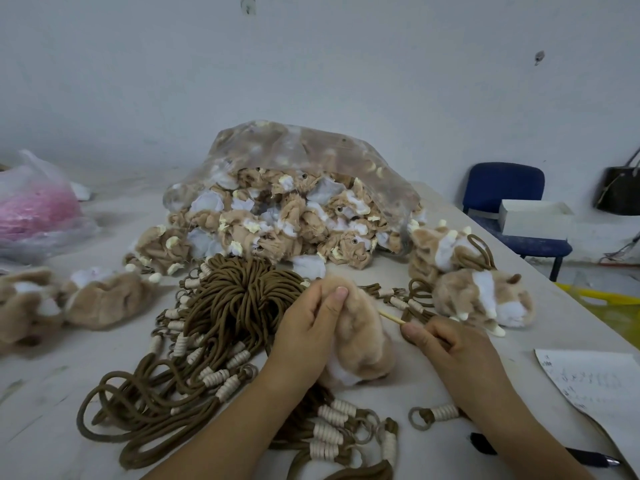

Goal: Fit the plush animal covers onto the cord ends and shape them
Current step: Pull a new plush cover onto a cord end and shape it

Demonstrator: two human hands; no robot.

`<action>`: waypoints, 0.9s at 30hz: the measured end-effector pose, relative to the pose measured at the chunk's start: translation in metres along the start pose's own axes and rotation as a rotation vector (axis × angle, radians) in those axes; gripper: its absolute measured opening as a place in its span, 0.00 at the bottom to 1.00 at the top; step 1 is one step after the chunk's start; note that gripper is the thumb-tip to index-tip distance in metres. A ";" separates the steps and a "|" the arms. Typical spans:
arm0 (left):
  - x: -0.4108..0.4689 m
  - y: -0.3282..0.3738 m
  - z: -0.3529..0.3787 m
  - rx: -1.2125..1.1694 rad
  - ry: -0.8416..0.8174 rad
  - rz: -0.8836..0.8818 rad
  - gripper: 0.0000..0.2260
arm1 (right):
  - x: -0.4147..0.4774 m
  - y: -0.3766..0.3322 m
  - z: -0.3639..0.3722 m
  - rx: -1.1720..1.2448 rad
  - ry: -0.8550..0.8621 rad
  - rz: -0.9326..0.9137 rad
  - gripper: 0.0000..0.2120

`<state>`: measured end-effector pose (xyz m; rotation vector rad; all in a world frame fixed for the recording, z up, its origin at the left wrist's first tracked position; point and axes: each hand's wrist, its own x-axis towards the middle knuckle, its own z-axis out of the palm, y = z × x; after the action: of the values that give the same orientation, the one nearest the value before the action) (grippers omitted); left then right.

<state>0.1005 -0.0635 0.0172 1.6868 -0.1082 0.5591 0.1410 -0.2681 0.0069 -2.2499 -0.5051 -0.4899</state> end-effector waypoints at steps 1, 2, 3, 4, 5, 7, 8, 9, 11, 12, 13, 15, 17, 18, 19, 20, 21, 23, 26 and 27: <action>-0.001 0.000 0.001 0.045 -0.010 0.016 0.09 | -0.001 -0.001 0.000 -0.004 -0.002 -0.010 0.29; -0.002 0.000 0.001 0.122 -0.015 0.052 0.12 | -0.001 -0.001 0.000 -0.002 -0.003 -0.018 0.30; -0.002 0.000 0.002 0.226 -0.016 0.112 0.15 | -0.001 -0.003 0.000 0.005 -0.001 -0.022 0.30; -0.002 0.000 0.003 0.345 -0.017 0.185 0.18 | -0.002 -0.004 -0.001 0.015 0.004 -0.022 0.29; -0.002 0.000 0.005 0.446 -0.015 0.254 0.19 | -0.002 -0.004 -0.001 0.024 0.010 -0.019 0.28; -0.001 0.000 0.007 0.548 -0.013 0.324 0.18 | -0.002 -0.004 -0.001 0.032 0.019 -0.016 0.27; -0.001 0.000 0.008 0.537 -0.028 0.311 0.18 | -0.003 -0.003 -0.001 0.029 0.022 -0.016 0.28; -0.001 0.000 0.008 0.467 -0.051 0.267 0.17 | -0.003 -0.003 0.000 0.026 0.024 -0.019 0.28; -0.003 0.000 0.007 0.192 -0.108 0.124 0.16 | -0.003 -0.002 0.001 0.025 0.025 -0.023 0.29; -0.005 0.001 0.006 0.061 -0.123 0.057 0.17 | -0.003 -0.003 0.001 0.027 0.023 -0.023 0.29; -0.005 0.002 0.004 -0.038 -0.133 -0.009 0.19 | -0.003 -0.003 0.001 0.025 0.023 -0.025 0.28; -0.004 0.003 0.002 -0.138 -0.133 -0.115 0.19 | -0.004 -0.003 0.001 0.004 0.028 -0.029 0.26; -0.001 0.005 0.000 -0.135 -0.113 -0.127 0.15 | -0.003 -0.002 0.000 -0.015 0.031 -0.038 0.26; 0.000 0.005 0.000 -0.123 -0.098 -0.117 0.13 | -0.004 -0.001 -0.001 -0.024 0.029 -0.039 0.26; 0.000 0.005 0.000 -0.104 -0.082 -0.109 0.12 | -0.003 -0.001 -0.001 -0.033 0.029 -0.038 0.27; 0.001 0.004 0.000 -0.085 -0.066 -0.108 0.10 | -0.003 -0.001 -0.002 -0.043 0.028 -0.036 0.27; 0.001 0.004 -0.001 -0.067 -0.054 -0.108 0.09 | -0.003 0.000 -0.002 -0.053 0.026 -0.034 0.27; 0.001 0.003 -0.003 0.001 -0.034 -0.075 0.09 | -0.003 0.000 -0.003 -0.066 0.024 -0.030 0.27; 0.001 0.004 -0.002 0.227 -0.014 0.084 0.10 | -0.004 -0.001 -0.002 -0.076 0.017 -0.029 0.27; 0.000 0.004 -0.001 0.301 0.003 0.135 0.11 | -0.005 -0.002 0.000 -0.070 0.010 -0.021 0.26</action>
<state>0.0991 -0.0630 0.0209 1.9814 -0.1423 0.7063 0.1358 -0.2677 0.0061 -2.3098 -0.5143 -0.5367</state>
